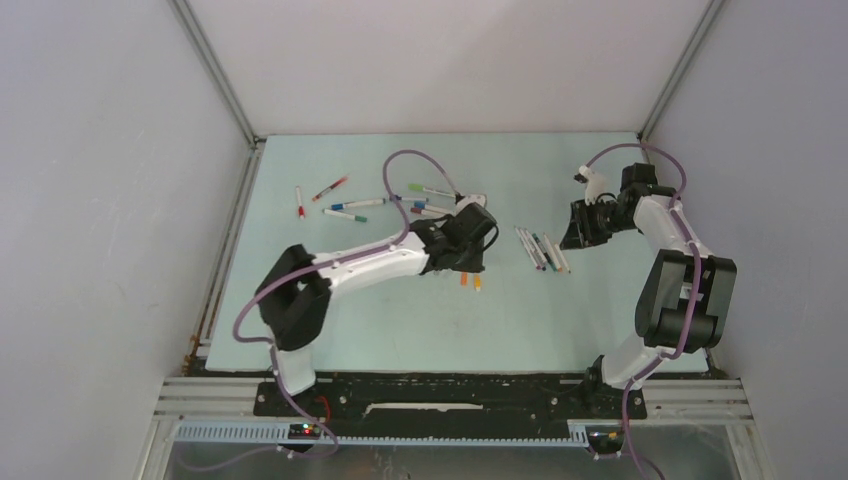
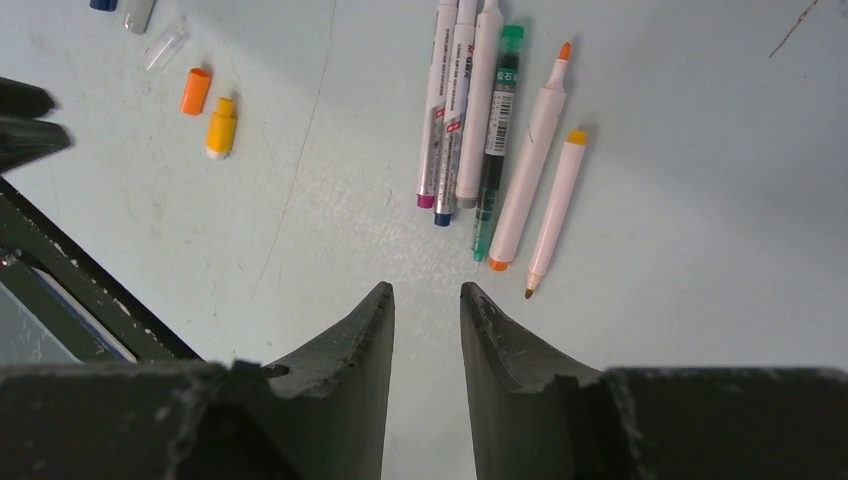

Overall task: Open the pen caps
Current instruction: Place the pen cap at the center of the board.

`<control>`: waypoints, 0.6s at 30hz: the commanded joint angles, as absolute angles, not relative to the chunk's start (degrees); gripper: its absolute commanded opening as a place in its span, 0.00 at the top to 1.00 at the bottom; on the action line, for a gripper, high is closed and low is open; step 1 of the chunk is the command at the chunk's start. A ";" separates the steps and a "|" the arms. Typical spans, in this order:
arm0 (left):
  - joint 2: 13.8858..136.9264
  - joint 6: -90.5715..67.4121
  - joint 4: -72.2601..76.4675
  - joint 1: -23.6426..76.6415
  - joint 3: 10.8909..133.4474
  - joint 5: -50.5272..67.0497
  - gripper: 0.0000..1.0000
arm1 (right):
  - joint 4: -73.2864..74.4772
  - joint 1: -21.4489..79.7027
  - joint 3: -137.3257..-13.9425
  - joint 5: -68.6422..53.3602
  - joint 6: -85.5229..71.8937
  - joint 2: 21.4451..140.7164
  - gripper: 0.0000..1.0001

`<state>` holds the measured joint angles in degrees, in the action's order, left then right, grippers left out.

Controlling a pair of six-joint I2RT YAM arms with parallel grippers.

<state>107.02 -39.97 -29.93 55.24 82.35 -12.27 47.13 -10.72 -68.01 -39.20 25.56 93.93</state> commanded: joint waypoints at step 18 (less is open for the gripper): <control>73.47 -37.89 -14.26 33.71 54.57 -16.10 0.42 | 48.08 -10.63 -69.70 -42.19 27.05 91.04 0.66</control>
